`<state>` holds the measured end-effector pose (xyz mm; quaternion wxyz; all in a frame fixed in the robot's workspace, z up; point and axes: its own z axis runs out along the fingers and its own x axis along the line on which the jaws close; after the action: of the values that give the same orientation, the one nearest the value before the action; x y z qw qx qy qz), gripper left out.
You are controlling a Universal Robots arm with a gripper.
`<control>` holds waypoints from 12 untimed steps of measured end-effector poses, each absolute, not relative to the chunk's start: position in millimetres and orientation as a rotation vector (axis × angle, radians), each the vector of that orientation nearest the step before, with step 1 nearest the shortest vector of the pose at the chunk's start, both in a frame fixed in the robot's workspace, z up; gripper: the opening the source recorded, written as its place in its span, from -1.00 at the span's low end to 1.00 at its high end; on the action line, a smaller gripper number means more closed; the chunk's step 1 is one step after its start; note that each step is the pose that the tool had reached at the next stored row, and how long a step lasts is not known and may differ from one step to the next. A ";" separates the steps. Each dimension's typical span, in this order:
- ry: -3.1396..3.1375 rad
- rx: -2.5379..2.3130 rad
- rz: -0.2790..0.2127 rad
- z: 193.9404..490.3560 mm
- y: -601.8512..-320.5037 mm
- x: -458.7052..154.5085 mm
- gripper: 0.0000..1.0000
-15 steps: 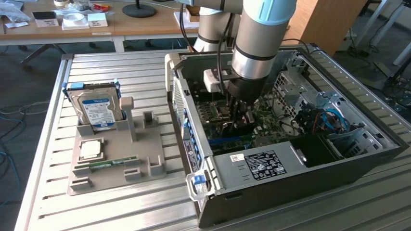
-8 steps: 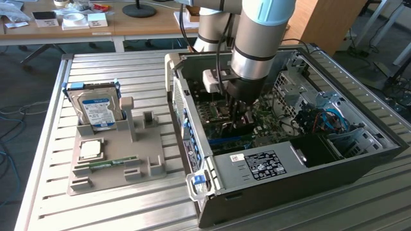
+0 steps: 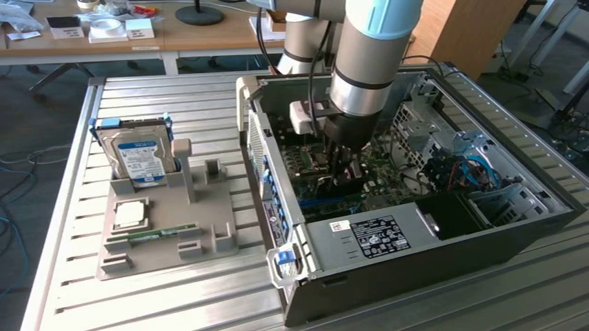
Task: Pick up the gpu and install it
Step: 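Insert the gpu into the slot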
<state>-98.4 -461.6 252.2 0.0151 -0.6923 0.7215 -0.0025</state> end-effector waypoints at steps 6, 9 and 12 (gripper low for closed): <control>2.247 -2.152 -0.007 251.3 -461.5 -98.5 -0.47; 2.247 -2.152 -0.008 251.3 -461.6 -98.5 -0.47; 2.247 -2.152 -0.007 249.9 -461.6 -98.5 -0.47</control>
<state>-98.5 -461.6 249.9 0.0152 -0.6916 0.7221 -0.0024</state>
